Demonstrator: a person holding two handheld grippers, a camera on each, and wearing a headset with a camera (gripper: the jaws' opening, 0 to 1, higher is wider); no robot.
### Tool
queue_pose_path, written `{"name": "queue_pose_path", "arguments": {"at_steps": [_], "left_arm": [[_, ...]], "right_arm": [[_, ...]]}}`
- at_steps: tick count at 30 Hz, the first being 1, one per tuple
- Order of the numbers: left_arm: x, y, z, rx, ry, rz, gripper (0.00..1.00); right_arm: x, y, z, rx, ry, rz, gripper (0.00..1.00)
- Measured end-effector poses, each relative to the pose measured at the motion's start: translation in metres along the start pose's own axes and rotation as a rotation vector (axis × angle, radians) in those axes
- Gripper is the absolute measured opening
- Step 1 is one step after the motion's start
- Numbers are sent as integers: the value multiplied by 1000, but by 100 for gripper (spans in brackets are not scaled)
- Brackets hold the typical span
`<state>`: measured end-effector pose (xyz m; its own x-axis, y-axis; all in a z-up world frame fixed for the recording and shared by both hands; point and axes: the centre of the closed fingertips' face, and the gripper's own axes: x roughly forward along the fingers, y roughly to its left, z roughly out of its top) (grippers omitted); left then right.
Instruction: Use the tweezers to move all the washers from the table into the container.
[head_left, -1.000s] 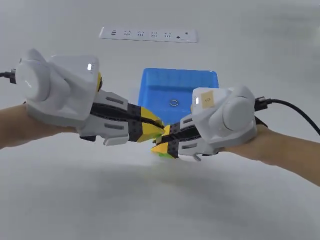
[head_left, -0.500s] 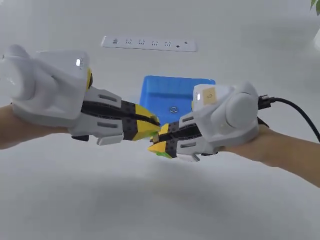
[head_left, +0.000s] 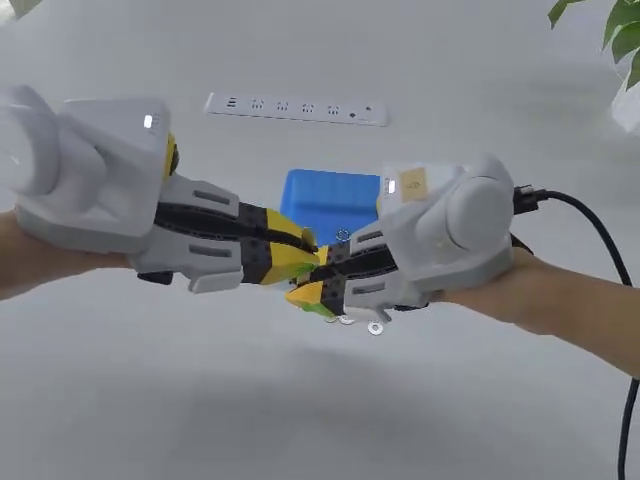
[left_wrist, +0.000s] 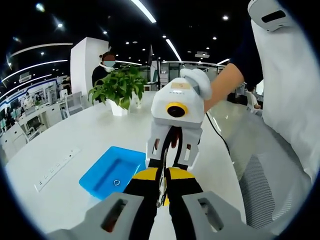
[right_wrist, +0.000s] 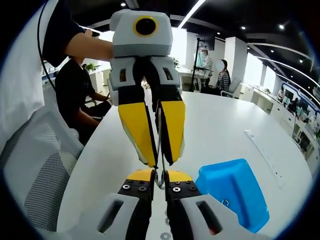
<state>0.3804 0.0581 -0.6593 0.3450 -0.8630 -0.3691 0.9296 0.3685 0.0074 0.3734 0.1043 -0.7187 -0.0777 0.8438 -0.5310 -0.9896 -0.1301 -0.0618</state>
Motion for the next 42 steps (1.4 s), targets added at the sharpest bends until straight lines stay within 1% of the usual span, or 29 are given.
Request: {"name": "queue_pose_path", "arguments": {"at_steps": [1,5,10,13,14,16,20,22,26,27,29,31,33,36,37,39,41,42], "left_arm": [[0,0,1,1,-1,3,9],[-3,1,2,33,9,17,9],[-7,3,7,33,-8,28,9],[-7,3,12,43,-26,37,9],[-8,5,12,45,-24,41,11],[-8,5,10,24,-18,36,14],[-8,9,11,28,-21,55,17],[-8,12,12,30,-23,68,18],[-8,16,12,16,-26,79,21],[-8,16,11,11,-25,79,22],[-2,14,15,-1,-20,88,26],[-5,17,15,-12,-24,98,26],[-8,21,12,-27,-26,111,28],[-13,25,10,-38,-31,127,30],[-14,27,8,-49,-30,131,31],[-16,29,5,-50,-27,138,33],[-19,29,2,-78,-27,134,36],[-19,27,0,-102,-32,122,38]], "right_arm": [[1,0,2,-1,-1,-1,9],[1,-2,3,-4,-1,-5,9],[0,-4,9,0,-15,-7,9],[-1,-7,13,1,-26,-12,9],[-2,-8,15,4,-30,-15,9],[-4,-11,17,3,-35,-23,9],[-9,-20,16,-5,-27,-42,9],[-13,-27,15,-1,-24,-57,9],[-22,-40,12,5,-18,-82,9],[-23,-42,11,4,-17,-86,9],[-27,-49,10,5,-12,-97,9],[-32,-56,9,6,-9,-109,9],[-36,-65,7,10,-5,-123,9],[-41,-76,4,15,-3,-142,9],[-43,-81,2,13,3,-148,9],[-45,-88,-1,15,11,-155,9],[-47,-96,-6,18,23,-166,9],[-47,-100,-8,20,26,-168,9]]}}
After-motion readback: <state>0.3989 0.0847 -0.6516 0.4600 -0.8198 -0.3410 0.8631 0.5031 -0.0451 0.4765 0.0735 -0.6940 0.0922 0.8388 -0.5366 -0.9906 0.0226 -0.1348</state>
